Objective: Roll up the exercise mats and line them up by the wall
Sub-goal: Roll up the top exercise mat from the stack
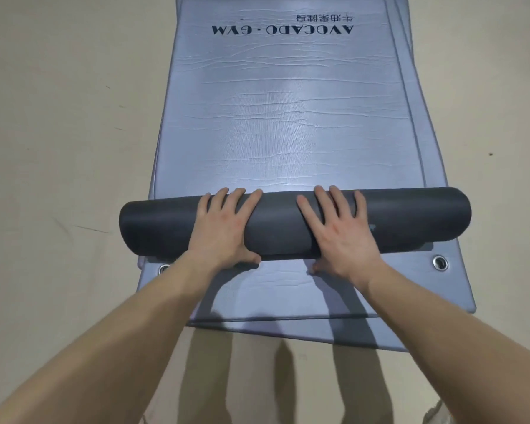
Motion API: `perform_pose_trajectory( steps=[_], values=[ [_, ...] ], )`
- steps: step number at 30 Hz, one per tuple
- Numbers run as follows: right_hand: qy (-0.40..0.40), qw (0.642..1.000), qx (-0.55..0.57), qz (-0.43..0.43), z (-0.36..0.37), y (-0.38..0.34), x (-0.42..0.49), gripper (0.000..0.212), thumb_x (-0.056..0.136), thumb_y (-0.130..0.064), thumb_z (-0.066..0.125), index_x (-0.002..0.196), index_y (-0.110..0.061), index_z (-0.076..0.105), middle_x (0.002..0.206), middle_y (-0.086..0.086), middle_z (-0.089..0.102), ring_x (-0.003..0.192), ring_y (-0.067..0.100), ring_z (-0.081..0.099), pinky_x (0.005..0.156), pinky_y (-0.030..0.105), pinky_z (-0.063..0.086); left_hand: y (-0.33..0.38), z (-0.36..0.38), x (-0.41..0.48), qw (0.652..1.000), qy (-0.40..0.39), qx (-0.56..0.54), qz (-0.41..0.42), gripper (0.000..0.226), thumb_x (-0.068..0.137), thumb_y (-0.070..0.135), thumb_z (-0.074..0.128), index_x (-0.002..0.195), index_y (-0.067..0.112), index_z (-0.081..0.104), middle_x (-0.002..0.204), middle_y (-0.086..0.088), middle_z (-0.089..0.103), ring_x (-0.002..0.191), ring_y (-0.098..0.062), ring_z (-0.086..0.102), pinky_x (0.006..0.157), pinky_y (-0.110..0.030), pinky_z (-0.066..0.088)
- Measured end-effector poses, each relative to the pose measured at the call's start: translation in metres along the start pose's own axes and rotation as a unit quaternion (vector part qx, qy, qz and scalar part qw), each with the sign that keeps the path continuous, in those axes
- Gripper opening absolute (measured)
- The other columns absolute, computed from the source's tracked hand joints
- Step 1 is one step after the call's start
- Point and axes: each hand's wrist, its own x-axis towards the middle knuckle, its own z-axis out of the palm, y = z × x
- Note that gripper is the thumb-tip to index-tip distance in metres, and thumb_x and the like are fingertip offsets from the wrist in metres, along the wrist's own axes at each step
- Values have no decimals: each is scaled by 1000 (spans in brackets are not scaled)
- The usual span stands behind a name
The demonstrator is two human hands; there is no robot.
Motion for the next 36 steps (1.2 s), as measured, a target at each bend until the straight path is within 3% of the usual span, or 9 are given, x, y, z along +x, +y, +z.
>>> perform_pose_trajectory(
  steps=[4,9,14,18,22,25,28,31,36],
  values=[
    [9,1000,-7,16,-4,-1,20,129,52,-52,88,156,-25,18,145,14,40,129,39,42,107,64,29,0,1,6,999,0,45,13,141,49,86,74,157,29,3,160,-8,23,146,-36,27,119,-55,21],
    [-56,998,8,3,-12,-3,-4,119,58,-52,82,154,-26,16,141,10,44,123,36,47,103,56,35,10,-5,-17,999,-28,15,39,119,56,74,74,152,31,19,147,-3,40,128,-31,44,111,-50,31],
    [-137,989,49,-7,-16,-15,-55,121,64,-52,80,157,-28,8,150,7,37,136,33,38,115,59,25,30,-16,-56,984,-159,-42,68,117,54,71,78,150,35,22,138,2,46,117,-27,53,105,-47,39],
    [-128,990,19,62,-14,-37,-94,138,62,-56,88,161,-22,-2,162,16,18,148,42,18,115,69,15,24,-31,-45,965,-234,-98,69,122,53,69,85,154,35,25,138,2,51,117,-26,57,103,-44,45],
    [-143,986,56,62,-16,-26,-65,123,61,-62,83,154,-29,9,153,11,33,140,39,29,111,70,23,38,-22,-71,986,-158,-45,20,123,65,77,73,160,32,8,165,-1,25,149,-33,27,122,-57,18],
    [-173,979,103,20,-27,-7,-41,126,50,-75,81,150,-35,16,147,5,41,136,32,39,112,64,27,52,-9,-92,994,-107,6,-12,131,66,80,70,161,29,-5,170,-6,4,156,-37,5,124,-59,5],
    [-114,989,94,32,-19,4,-47,137,49,-82,77,159,-31,13,154,6,38,143,32,34,120,61,18,39,-11,-65,997,-61,-34,-18,118,65,78,71,158,39,10,166,0,23,151,-28,22,123,-51,13],
    [-14,997,65,38,3,7,-63,135,43,-79,84,155,-26,30,148,10,46,137,37,42,115,62,26,26,-17,-42,995,-79,-55,26,117,59,82,72,157,40,21,159,5,36,144,-22,35,120,-45,21],
    [-77,993,92,3,-23,32,-21,120,48,-83,72,151,-38,30,144,-3,51,128,26,52,111,48,35,17,-30,-23,995,-77,-54,31,118,63,86,67,160,40,16,163,2,31,149,-24,29,125,-55,7]
  ],
)
